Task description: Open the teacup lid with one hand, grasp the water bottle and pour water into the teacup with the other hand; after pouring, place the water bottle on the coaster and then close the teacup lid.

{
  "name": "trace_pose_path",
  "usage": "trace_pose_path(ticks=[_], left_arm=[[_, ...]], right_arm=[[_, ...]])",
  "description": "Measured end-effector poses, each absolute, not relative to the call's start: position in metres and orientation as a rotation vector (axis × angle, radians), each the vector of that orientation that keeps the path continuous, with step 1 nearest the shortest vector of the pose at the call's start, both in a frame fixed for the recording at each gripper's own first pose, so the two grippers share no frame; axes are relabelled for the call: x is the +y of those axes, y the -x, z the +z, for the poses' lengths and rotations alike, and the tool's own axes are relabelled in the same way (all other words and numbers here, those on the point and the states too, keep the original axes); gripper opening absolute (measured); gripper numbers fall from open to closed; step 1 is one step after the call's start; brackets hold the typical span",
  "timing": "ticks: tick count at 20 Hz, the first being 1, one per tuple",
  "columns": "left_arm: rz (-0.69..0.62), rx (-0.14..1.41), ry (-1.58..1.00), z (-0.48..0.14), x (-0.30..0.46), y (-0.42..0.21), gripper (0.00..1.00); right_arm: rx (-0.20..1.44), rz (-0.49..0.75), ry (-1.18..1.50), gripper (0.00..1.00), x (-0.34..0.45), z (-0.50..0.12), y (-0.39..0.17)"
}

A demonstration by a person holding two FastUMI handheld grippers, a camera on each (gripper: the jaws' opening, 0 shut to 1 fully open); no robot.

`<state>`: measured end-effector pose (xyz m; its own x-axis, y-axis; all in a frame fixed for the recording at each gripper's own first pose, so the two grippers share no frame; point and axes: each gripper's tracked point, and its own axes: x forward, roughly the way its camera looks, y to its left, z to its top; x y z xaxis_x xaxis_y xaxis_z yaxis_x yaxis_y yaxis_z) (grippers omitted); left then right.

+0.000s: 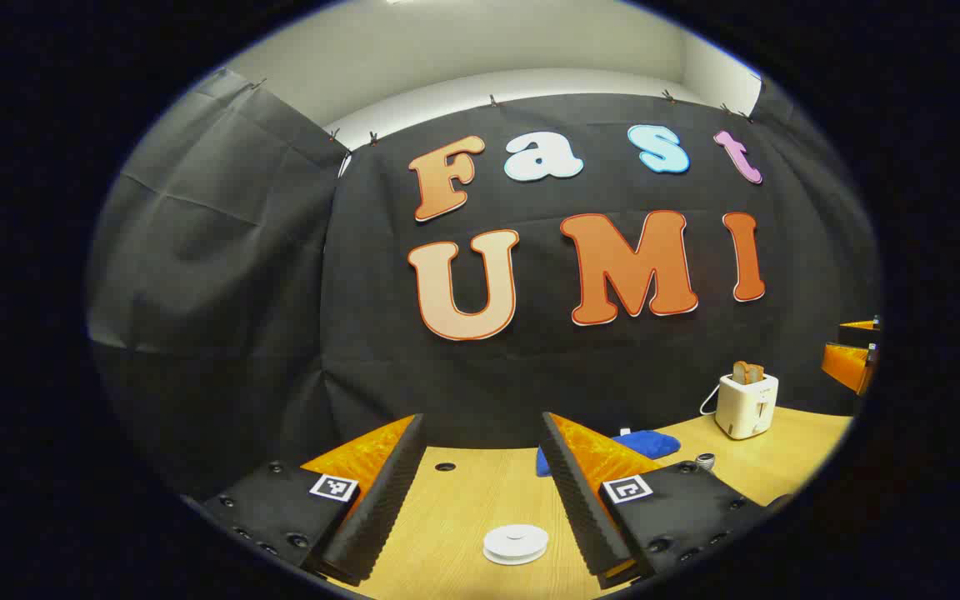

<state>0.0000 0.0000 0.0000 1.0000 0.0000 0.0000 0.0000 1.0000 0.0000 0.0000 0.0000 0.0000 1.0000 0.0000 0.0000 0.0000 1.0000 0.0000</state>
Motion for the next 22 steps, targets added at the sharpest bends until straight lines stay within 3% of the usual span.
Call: trace_pose_path(ticks=[7, 9, 12, 16, 22], left_arm=[[-0.017, -0.007, -0.006, 0.009, -0.002, -0.005, 0.92], [-0.021, -0.009, -0.007, 0.009, -0.003, -0.007, 0.94], [-0.019, 0.001, -0.007, 0.006, -0.003, -0.008, 1.0], [0.001, -0.002, -0.013, 0.006, 0.002, -0.009, 0.93], [-0.015, 0.073, -0.012, -0.034, 0.001, -0.019, 0.99]], right_arm=[[-0.037, 0.008, 0.019, 0.82, 0.007, 0.015, -0.011], [-0.043, 0.007, 0.011, 0.9, 0.007, 0.014, -0.013], [-0.027, 0.028, -0.003, 0.93, 0.011, 0.006, -0.018], [-0.005, 0.031, 0.012, 0.94, 0.01, -0.003, -0.023], [0.072, 0.079, -0.002, 0.94, 0.026, -0.039, -0.031]])
